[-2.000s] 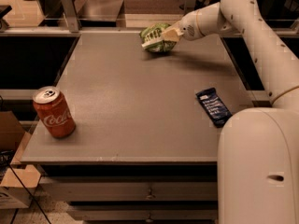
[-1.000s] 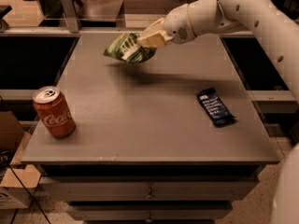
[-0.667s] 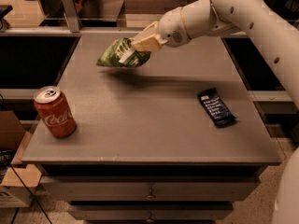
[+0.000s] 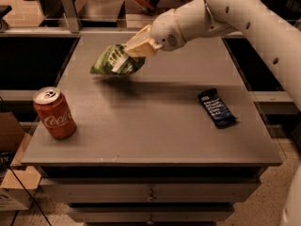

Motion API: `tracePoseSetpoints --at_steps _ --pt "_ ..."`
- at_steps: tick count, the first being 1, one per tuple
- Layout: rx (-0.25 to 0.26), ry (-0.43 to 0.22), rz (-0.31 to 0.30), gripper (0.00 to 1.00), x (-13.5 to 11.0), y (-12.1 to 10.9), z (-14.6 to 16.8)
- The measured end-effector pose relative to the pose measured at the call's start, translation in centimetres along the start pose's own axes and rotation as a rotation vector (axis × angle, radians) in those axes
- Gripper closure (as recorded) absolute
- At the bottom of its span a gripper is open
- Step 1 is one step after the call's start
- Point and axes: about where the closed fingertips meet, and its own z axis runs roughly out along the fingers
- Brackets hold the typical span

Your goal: Move green jalapeno chip bag near coke can

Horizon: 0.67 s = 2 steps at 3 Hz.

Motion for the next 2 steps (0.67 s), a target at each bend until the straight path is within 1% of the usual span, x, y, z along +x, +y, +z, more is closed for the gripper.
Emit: tracePoseSetpoints --at_steps 1,2 --pt "-0.087 -0.033 -0.064 1.0 -1.3 4.5 2.2" --pt "-0.175 -0.072 -0.116 1.0 -2.1 9.0 4.6"
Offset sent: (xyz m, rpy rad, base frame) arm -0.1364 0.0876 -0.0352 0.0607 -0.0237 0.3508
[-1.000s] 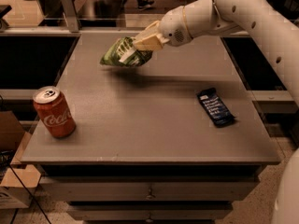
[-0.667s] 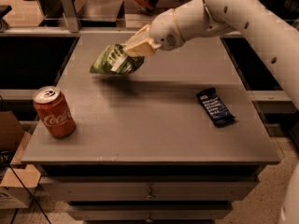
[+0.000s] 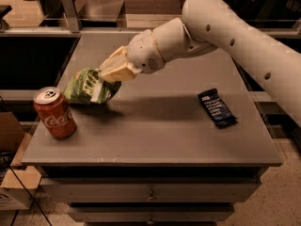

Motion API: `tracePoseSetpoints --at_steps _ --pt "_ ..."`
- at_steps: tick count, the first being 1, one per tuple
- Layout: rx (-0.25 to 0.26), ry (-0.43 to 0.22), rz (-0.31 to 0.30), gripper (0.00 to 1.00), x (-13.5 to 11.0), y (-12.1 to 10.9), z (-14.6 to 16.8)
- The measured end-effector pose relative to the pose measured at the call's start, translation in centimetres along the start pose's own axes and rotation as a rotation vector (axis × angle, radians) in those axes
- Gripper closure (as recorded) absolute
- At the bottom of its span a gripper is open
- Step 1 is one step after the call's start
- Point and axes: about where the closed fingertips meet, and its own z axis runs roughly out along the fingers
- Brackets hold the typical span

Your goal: Move green jalapeno chip bag near coke can

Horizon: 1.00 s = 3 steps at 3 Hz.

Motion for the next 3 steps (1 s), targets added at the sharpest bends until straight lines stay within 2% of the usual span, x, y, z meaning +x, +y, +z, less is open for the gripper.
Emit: tracePoseSetpoints --at_steps 1,2,3 --pt "-0.045 -0.033 -0.006 0.82 -0.2 3.2 2.5" --pt "-0.041 -0.055 0.011 0.59 0.5 5.2 4.0" --pt "-0.045 -0.054 0.012 0.36 0.5 5.4 4.3"
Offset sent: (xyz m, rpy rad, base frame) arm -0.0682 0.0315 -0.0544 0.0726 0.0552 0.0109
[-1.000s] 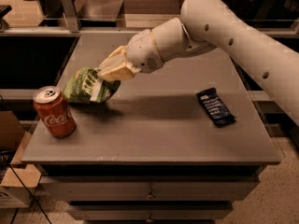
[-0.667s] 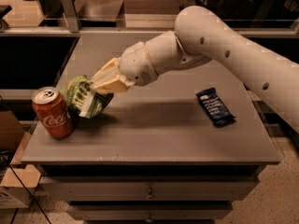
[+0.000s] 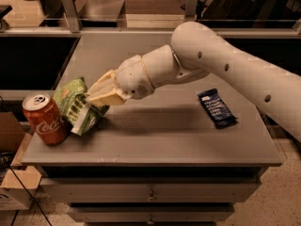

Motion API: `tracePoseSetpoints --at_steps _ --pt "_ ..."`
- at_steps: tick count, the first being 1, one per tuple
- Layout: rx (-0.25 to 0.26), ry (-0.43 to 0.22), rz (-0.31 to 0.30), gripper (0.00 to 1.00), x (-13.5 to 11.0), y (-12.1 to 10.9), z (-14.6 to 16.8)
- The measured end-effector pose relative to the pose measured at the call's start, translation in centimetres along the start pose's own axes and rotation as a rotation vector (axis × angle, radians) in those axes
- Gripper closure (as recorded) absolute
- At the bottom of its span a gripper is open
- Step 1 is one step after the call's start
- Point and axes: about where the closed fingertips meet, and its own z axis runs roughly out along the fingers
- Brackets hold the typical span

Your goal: Move green jalapeno chip bag near coke can

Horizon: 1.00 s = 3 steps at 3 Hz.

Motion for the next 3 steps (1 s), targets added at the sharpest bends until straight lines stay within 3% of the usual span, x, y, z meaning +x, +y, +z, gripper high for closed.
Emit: tracePoseSetpoints --at_steps 1,2,3 --pt "-0.003 0.0 -0.002 0.13 -0.1 0.1 0.18" --pt "-0.007 0.0 -0.003 0.0 -0.21 0.18 0.33" --pt "-0.007 0.0 -0.004 0.0 -0.21 0.19 0.34"
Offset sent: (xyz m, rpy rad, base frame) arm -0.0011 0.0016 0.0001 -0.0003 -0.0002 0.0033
